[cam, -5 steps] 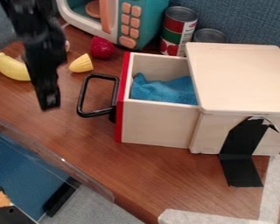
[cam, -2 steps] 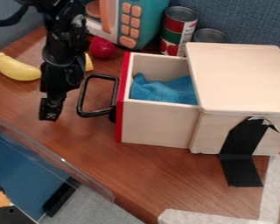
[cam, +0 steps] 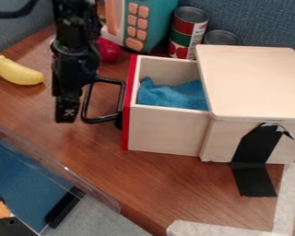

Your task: Close the drawer

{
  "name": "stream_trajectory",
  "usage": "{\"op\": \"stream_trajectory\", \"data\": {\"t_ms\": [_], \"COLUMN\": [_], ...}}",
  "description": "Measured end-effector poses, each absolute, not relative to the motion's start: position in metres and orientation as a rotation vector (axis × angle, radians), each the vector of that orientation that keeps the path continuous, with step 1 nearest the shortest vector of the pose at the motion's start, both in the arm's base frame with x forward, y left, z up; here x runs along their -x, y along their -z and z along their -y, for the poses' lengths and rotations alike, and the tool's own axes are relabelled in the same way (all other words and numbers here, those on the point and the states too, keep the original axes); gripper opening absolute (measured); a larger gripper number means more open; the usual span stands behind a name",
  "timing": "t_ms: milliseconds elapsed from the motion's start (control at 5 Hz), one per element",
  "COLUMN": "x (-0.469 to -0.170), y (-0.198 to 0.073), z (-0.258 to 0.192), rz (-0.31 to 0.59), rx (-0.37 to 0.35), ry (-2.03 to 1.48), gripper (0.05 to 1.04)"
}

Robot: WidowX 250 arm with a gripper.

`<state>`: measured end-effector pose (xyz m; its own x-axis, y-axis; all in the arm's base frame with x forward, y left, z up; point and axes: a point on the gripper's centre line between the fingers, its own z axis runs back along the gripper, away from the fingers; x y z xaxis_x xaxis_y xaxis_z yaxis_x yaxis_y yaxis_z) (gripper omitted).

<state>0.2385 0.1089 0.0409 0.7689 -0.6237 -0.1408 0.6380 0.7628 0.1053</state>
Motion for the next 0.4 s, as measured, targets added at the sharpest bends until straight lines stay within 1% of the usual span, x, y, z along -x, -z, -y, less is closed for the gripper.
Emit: {"op": "stream_trajectory", "data": {"t_ms": [200, 400], "x": [-0.2364, -0.2356], "y": [-0.0504, -0.0497], "z": [-0.0971, -0.0948], "rz": [-0.076, -0.073], "rx": [-0.095, -0.085], "ry": [0.675, 0.677], "gripper": [1.001, 1.001]}}
